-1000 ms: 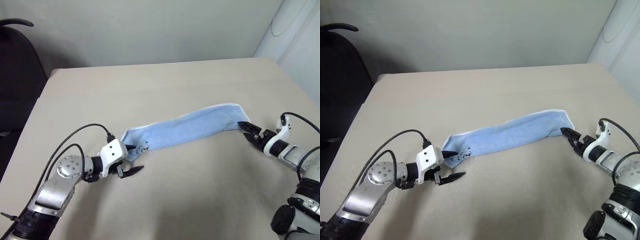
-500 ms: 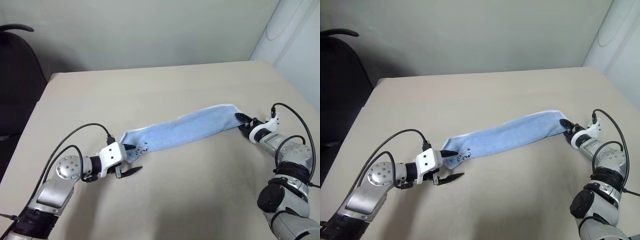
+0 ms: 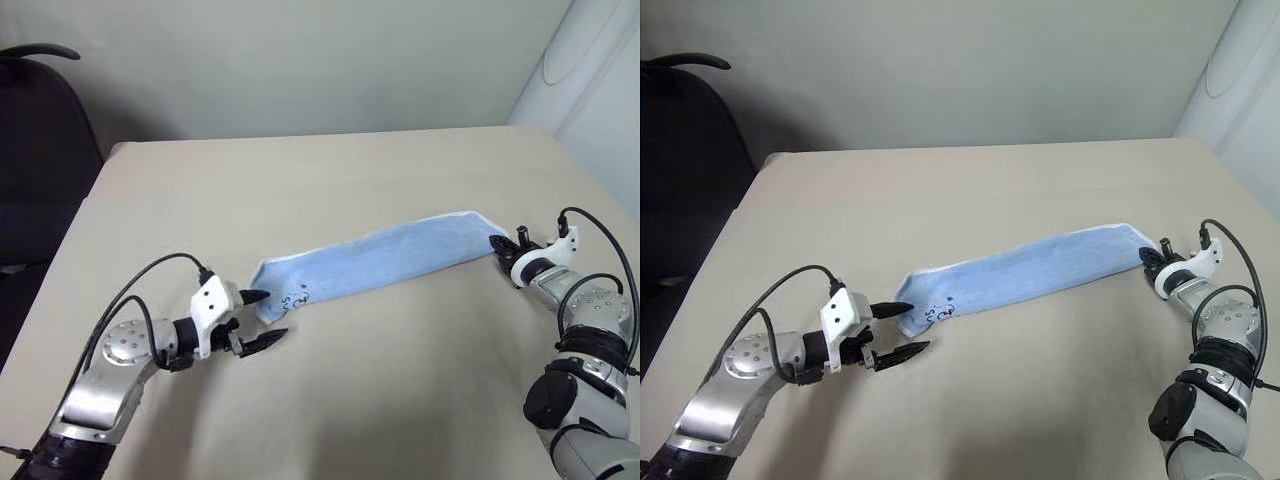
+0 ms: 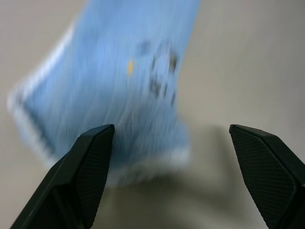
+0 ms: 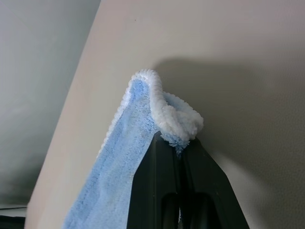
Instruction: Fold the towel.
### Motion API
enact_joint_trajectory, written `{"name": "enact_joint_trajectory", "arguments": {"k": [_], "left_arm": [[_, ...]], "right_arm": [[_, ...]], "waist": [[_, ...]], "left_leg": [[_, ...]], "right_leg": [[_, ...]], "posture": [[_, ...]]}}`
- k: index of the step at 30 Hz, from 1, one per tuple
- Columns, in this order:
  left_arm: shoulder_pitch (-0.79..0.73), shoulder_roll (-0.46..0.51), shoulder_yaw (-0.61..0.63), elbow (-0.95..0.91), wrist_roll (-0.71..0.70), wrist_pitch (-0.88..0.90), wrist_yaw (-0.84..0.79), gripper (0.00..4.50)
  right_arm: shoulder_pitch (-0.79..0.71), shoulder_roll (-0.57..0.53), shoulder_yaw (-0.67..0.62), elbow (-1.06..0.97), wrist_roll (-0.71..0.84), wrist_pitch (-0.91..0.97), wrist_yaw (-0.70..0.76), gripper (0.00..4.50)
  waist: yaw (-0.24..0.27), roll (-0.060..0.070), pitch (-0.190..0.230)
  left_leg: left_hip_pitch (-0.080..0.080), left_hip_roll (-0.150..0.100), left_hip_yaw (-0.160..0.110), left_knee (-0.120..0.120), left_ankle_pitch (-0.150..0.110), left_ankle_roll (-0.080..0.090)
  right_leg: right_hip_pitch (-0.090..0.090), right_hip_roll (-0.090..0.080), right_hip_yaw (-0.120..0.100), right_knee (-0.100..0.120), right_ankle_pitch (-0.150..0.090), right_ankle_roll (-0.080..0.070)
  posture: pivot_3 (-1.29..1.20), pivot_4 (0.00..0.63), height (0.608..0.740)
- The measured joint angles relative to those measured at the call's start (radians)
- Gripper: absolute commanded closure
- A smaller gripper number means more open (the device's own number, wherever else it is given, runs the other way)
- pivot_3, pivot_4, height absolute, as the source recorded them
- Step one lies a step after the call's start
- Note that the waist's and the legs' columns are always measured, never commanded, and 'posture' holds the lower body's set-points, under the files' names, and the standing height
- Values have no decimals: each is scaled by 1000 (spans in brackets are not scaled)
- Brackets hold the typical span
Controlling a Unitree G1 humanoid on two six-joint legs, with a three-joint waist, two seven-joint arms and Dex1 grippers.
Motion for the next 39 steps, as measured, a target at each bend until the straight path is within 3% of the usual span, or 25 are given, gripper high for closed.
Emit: {"name": "enact_joint_trajectory", "arguments": {"k": [5,8,10,17,23,28,31,35,39], "left_arm": [[-35,-67,105,-87,-222,144,46,292],[-132,-179,179,-83,-333,223,209,292],[-204,-244,223,-71,-392,273,341,292],[-190,-368,221,-62,-410,328,539,292],[-186,-412,209,-62,-397,329,587,292],[-170,-434,204,-61,-390,329,600,292],[-146,-436,204,-64,-386,329,613,292],[-115,-439,205,-85,-386,331,635,292],[-97,-456,219,-87,-401,339,680,292]], "right_arm": [[15,-18,70,-18,-40,-38,31,4460],[55,-57,197,-93,-124,-101,120,4460],[73,-93,304,-178,-191,-156,203,4460],[126,-235,696,-491,-460,-439,521,4460],[140,-227,993,-561,-702,-635,648,4460],[138,-150,1139,-516,-864,-734,657,4460],[138,-129,1148,-479,-891,-748,658,3843],[142,-122,1116,-473,-860,-743,689,2403],[188,-123,1000,-543,-713,-666,745,1110]], "waist": [[4,0,0],[7,2,1],[2,3,2],[-8,2,4],[-3,-2,5],[-2,-4,6],[-1,-5,6],[0,-6,7],[3,-7,7]], "left_leg": [[0,-1,0,0,0,0],[0,-1,0,0,1,-2],[0,0,2,0,7,-12],[0,1,4,-1,7,-11],[0,1,3,0,7,-11],[0,1,3,0,7,-11],[0,1,3,0,7,-12],[0,1,3,0,8,-13],[0,1,3,0,9,-15]], "right_leg": [[0,0,0,0,0,0],[0,-1,0,0,0,0],[-1,-1,0,0,0,1],[-1,0,2,-1,0,3],[-1,0,1,-1,0,3],[-1,0,1,-1,0,3],[-1,0,1,-1,0,3],[0,0,1,-2,0,3],[0,0,1,-2,0,3]], "posture": [[0,150,740],[0,150,740],[0,150,740],[0,150,740],[0,150,740],[0,150,740],[0,150,740],[0,150,740],[0,150,740]]}}
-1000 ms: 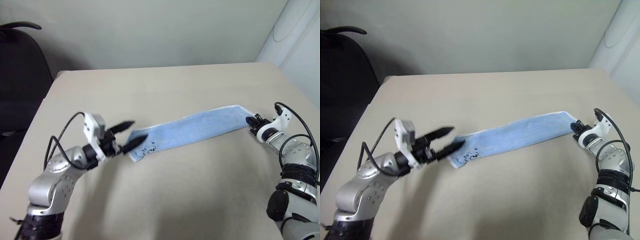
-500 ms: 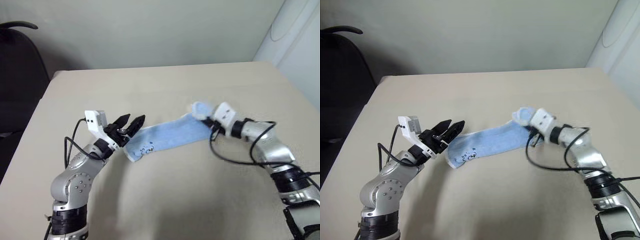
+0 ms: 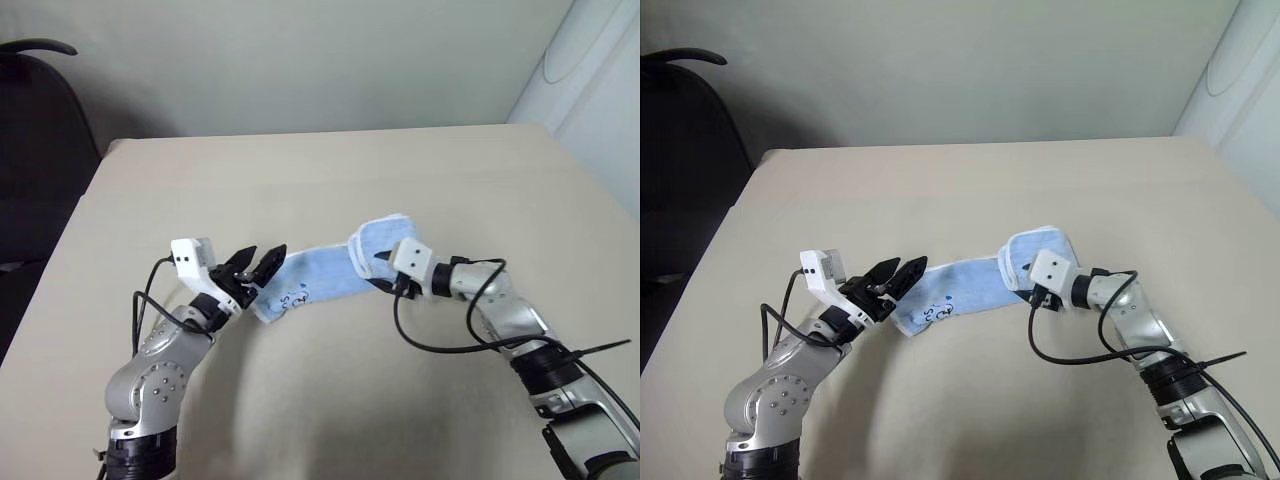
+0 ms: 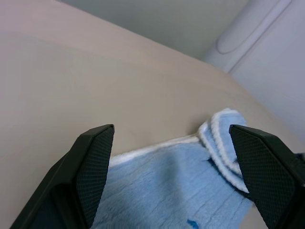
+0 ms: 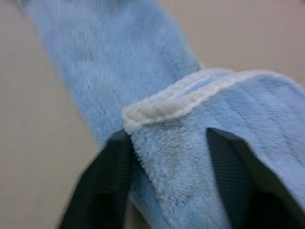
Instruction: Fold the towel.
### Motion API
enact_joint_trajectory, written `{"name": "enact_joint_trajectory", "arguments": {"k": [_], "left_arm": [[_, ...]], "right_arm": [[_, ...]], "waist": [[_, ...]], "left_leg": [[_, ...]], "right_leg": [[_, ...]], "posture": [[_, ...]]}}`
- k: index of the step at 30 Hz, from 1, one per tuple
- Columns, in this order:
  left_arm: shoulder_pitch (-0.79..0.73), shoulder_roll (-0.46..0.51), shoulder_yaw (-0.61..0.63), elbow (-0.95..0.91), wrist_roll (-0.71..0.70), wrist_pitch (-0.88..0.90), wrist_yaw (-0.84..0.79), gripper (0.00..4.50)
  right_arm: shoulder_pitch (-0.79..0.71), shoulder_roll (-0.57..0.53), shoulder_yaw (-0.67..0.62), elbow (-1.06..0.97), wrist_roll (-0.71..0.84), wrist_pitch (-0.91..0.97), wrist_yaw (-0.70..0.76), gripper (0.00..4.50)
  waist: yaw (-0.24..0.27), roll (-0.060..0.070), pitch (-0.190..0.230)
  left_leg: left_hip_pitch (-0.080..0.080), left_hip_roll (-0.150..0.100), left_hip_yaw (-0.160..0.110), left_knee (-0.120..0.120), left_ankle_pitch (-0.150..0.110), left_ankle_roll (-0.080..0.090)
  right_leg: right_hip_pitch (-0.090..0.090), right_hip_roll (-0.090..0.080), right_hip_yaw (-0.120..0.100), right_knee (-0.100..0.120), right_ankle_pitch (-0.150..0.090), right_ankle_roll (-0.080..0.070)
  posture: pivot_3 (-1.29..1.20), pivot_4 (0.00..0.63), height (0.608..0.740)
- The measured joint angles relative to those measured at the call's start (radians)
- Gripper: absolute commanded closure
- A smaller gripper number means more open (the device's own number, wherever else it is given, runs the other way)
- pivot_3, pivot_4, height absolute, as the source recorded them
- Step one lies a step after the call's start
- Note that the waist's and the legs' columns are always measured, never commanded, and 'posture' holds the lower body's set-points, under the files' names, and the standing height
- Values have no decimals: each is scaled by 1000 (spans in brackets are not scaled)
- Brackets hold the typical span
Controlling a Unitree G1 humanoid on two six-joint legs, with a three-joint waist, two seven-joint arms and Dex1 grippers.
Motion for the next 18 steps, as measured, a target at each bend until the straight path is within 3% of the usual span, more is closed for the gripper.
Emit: {"name": "enact_joint_trajectory", "arguments": {"k": [3,6,8,13,14,18], "left_arm": [[9,-31,42,0,-51,18,62,292],[26,-46,101,-1,-117,32,120,292],[37,-46,129,0,-150,36,149,292],[38,-51,156,0,-209,51,208,292],[39,-49,157,0,-220,54,215,292],[63,-23,167,-27,-268,74,260,146]], "right_arm": [[32,-17,-122,-96,163,113,43,1058],[29,-15,-243,-128,298,234,38,1737],[2,4,-282,-94,326,287,9,2456],[-52,71,-241,137,245,250,-45,4301],[-55,90,-228,192,223,232,-50,4479],[-79,138,-183,373,143,105,-53,4497]], "waist": [[1,-2,1],[1,-4,0],[1,-4,0],[1,-4,0],[2,-4,0],[0,-4,1]], "left_leg": [[0,0,2,0,1,-1],[1,-1,2,0,1,-2],[3,0,2,0,1,-2],[5,0,2,-2,1,-2],[5,-1,2,-3,1,-2],[6,-1,3,-3,1,-2]], "right_leg": [[1,1,0,-1,0,0],[2,2,1,-1,0,0],[2,2,1,-1,0,0],[2,1,1,-1,0,0],[2,1,1,0,0,0],[2,1,1,0,0,0]], "posture": [[0,150,740],[0,150,740],[0,150,740],[0,150,740],[0,150,740],[0,150,740]]}}
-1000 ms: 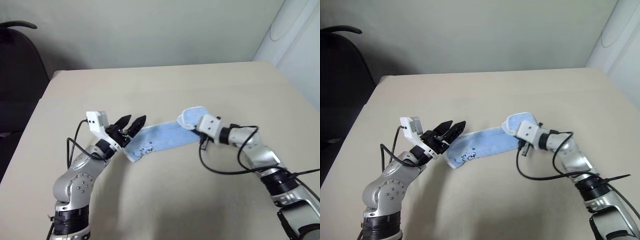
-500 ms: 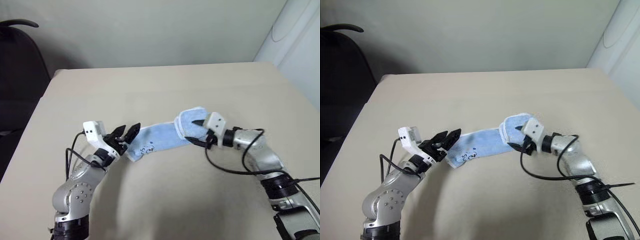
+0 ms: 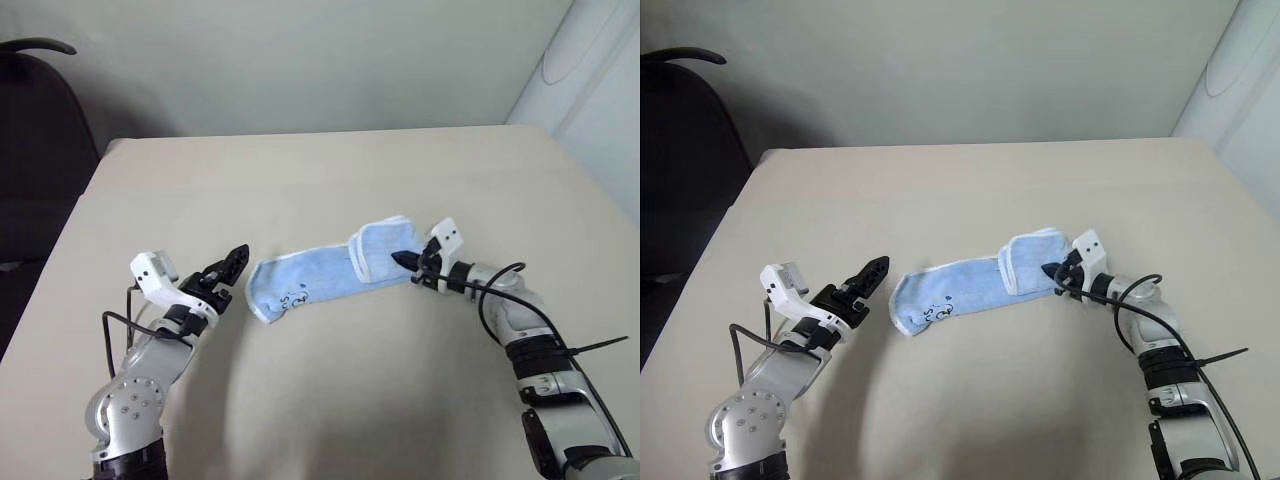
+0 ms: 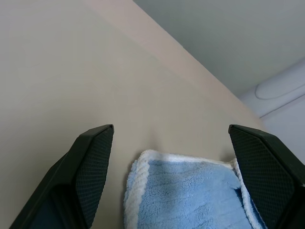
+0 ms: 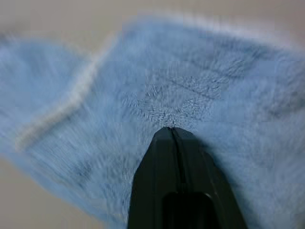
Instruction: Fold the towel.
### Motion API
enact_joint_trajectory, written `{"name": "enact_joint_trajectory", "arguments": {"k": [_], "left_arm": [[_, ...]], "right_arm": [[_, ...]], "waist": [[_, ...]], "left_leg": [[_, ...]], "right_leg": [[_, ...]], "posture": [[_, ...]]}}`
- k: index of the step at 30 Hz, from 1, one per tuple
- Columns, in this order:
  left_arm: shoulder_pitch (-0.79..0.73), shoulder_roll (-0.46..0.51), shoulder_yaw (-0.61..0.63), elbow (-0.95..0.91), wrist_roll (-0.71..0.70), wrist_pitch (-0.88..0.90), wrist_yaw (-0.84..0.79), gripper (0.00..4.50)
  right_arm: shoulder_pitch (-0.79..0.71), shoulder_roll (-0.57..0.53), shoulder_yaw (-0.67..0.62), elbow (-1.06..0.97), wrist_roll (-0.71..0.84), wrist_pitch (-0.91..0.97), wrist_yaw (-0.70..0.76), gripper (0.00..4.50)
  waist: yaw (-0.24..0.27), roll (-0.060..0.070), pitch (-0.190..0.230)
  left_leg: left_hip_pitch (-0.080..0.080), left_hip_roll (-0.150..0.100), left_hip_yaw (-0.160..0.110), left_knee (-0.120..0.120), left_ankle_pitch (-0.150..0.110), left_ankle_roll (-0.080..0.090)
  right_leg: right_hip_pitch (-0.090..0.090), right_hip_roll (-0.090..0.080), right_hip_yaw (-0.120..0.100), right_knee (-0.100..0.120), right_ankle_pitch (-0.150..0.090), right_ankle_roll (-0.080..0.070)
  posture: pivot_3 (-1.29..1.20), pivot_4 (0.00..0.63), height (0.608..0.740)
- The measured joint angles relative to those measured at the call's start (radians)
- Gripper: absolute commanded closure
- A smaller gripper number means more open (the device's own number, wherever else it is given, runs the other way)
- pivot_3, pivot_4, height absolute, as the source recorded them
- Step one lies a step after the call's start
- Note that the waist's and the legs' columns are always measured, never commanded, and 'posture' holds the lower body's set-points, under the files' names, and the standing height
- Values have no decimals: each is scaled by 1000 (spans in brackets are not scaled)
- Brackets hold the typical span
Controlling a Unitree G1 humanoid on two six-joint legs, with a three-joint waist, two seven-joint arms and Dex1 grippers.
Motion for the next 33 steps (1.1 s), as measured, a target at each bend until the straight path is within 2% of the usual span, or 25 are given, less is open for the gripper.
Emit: {"name": "enact_joint_trajectory", "arguments": {"k": [5,10,13,17,22,26,33], "left_arm": [[112,16,36,-98,-158,24,65,146],[251,27,41,-210,-456,12,255,146],[339,28,-24,-279,-639,-31,392,146],[402,50,-135,-339,-760,-87,522,146],[345,28,-265,-342,-793,-187,671,146],[277,-28,-331,-291,-733,-253,732,146],[196,-76,-335,-203,-644,-305,753,146]], "right_arm": [[-13,32,-17,47,-8,-65,2,4497],[-8,54,-24,47,-5,-82,5,4497],[-7,67,-27,53,-6,-93,6,4497],[-7,86,-27,65,-6,-104,15,4497],[-9,97,-27,66,-6,-107,24,4497],[-8,98,-27,61,-6,-104,25,4497],[5,94,-27,26,-6,-78,28,4497]], "waist": [[-3,0,0],[-2,0,0],[-2,0,0],[-1,1,1],[0,1,1],[0,1,1],[0,1,1]], "left_leg": [[2,0,0,-1,0,0],[3,0,0,-2,0,-1],[4,0,0,-2,0,-1],[6,-1,1,-3,0,-2],[7,-1,2,-4,-1,-3],[7,-1,2,-4,-1,-3],[14,0,3,-6,-4,1]], "right_leg": [[2,0,-1,0,-1,-1],[3,0,-1,0,-1,-2],[3,0,-1,0,-2,-4],[4,1,-2,1,-3,-5],[5,1,-3,2,-3,-6],[5,1,-5,2,-3,-6],[10,3,-5,3,-5,-9]], "posture": [[0,150,740],[0,150,740],[0,150,740],[0,150,740],[0,150,740],[0,150,740],[0,150,740]]}}
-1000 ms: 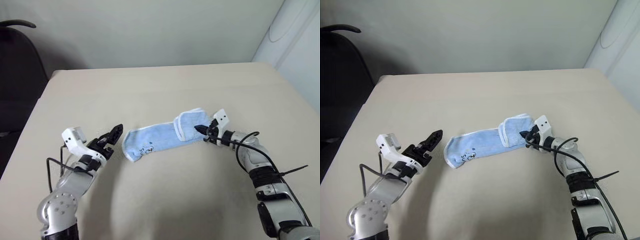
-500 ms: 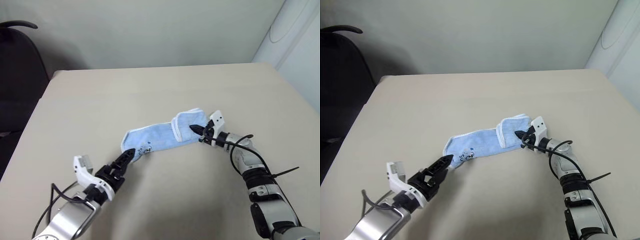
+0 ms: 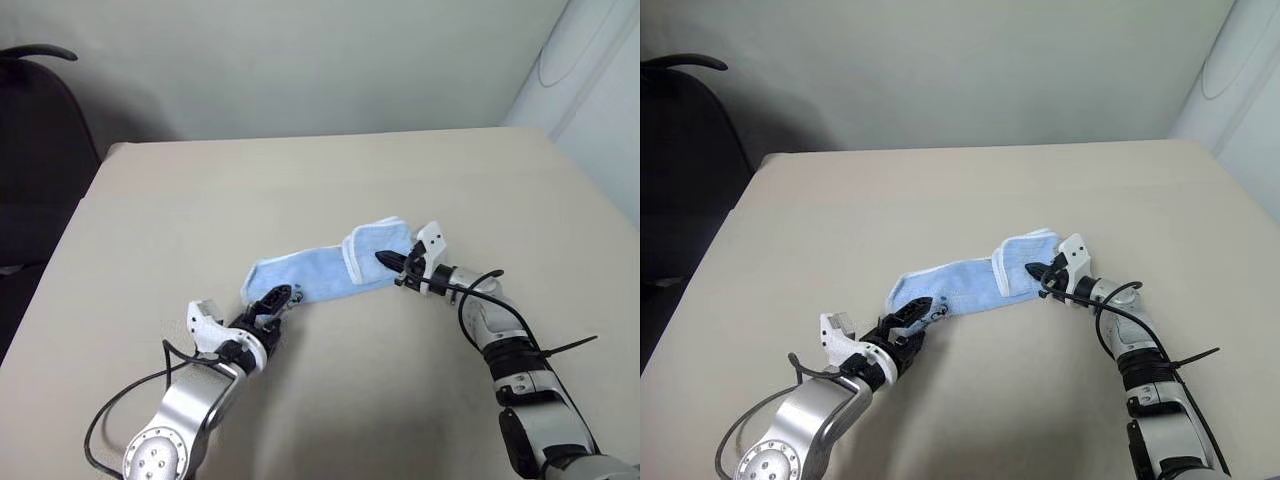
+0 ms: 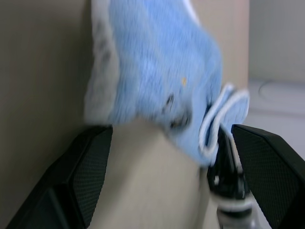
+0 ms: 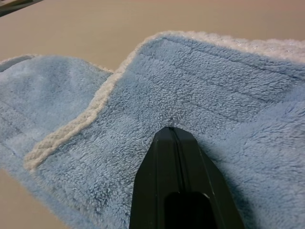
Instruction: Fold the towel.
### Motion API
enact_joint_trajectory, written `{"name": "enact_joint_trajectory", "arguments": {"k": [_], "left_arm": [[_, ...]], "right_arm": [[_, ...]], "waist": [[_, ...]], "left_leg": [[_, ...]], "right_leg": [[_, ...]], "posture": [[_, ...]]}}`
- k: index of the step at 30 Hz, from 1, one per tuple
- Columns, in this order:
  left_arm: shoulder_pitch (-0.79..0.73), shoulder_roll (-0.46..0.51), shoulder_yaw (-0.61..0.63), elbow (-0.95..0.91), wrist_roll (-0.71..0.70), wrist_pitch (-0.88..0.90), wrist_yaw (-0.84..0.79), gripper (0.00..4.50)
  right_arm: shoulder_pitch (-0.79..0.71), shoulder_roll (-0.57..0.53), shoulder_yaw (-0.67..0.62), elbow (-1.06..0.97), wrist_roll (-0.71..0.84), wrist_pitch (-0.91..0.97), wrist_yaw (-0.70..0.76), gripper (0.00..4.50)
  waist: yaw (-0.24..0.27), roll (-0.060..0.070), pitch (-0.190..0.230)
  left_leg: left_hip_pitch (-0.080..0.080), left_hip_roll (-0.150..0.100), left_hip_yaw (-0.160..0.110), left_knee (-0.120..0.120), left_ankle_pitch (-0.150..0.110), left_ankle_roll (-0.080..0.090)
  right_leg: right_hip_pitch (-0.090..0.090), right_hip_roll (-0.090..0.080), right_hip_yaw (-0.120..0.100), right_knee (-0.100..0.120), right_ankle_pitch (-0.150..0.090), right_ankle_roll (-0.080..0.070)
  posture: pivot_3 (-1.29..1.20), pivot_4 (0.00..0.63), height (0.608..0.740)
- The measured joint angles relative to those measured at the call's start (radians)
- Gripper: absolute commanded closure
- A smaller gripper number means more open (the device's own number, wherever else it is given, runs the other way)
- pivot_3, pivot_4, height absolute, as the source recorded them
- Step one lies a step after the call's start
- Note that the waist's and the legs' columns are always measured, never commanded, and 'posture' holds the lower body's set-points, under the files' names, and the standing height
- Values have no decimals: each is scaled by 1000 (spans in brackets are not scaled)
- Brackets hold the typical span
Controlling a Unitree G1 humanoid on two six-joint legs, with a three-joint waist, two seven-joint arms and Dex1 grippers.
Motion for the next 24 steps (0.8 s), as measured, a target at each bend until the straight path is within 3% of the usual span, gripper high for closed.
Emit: {"name": "enact_joint_trajectory", "arguments": {"k": [2,5,15,24], "left_arm": [[-25,0,18,28,3,-4,-11,146],[-59,1,42,72,20,-6,-28,746],[-105,-9,127,150,105,-31,-68,4466],[-129,-5,162,91,107,-37,-177,4466]], "right_arm": [[2,-3,0,-4,0,4,0,4497],[8,-3,0,-15,0,8,0,4500],[40,-1,0,-64,3,22,-4,4500],[50,-6,-45,-104,39,37,-7,4500]], "waist": [[0,0,0],[0,1,0],[-2,2,3],[3,0,10]], "left_leg": [[1,1,0,0,-1,-3],[2,1,0,0,-2,-8],[1,13,0,0,-5,-10],[-1,13,-1,1,-4,-11]], "right_leg": [[0,3,0,1,-1,-1],[1,8,1,1,-1,-4],[-1,15,2,1,0,-8],[-2,16,1,1,0,-8]], "posture": [[0,150,740],[0,150,740],[0,150,740],[0,150,740]]}}
